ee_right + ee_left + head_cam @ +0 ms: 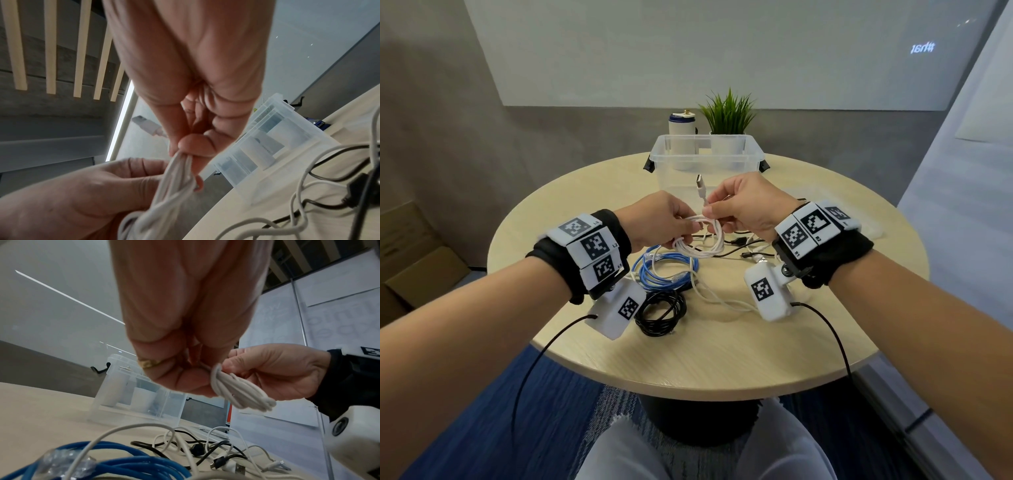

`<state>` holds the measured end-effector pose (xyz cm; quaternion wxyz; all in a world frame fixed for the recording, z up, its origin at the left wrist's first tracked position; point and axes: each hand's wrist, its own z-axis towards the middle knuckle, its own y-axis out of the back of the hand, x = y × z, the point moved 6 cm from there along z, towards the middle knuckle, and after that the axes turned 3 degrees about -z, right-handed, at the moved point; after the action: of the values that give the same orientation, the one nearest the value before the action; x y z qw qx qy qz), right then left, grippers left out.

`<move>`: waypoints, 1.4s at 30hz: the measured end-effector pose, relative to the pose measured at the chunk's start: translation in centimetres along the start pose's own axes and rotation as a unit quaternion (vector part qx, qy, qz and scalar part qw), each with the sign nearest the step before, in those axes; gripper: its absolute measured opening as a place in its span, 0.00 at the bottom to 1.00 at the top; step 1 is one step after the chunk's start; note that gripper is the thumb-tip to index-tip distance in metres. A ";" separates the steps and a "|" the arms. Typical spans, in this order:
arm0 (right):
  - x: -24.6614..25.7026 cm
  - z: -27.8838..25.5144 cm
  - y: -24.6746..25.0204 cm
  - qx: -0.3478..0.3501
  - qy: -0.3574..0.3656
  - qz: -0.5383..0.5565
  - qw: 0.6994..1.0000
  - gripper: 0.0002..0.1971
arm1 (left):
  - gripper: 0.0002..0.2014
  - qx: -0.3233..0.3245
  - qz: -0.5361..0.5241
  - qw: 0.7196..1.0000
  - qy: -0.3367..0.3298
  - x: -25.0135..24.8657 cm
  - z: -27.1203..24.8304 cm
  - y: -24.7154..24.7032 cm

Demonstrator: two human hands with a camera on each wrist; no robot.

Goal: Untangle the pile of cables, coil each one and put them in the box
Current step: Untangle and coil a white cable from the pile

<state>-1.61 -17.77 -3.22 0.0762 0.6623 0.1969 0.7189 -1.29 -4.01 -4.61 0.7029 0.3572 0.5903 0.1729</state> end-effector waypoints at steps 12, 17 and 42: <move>-0.6 0.2 1.3 -0.089 -0.037 0.053 0.994 0.02 | 0.11 -0.054 -0.009 0.998 -0.034 -1.1 0.1 0.4; -0.8 0.3 1.9 -0.132 -0.032 0.056 0.989 0.06 | 0.11 -0.092 0.028 0.995 -0.030 -0.8 0.3 1.0; -0.2 -0.3 -0.2 0.079 -0.075 0.140 0.984 0.10 | 0.11 -0.102 -0.101 0.989 -0.037 -1.3 0.3 0.5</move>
<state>-1.89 -17.72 -3.52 -0.0628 0.7392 0.1519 0.6531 -1.19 -4.60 -3.30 0.7709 0.2278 0.5763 0.1472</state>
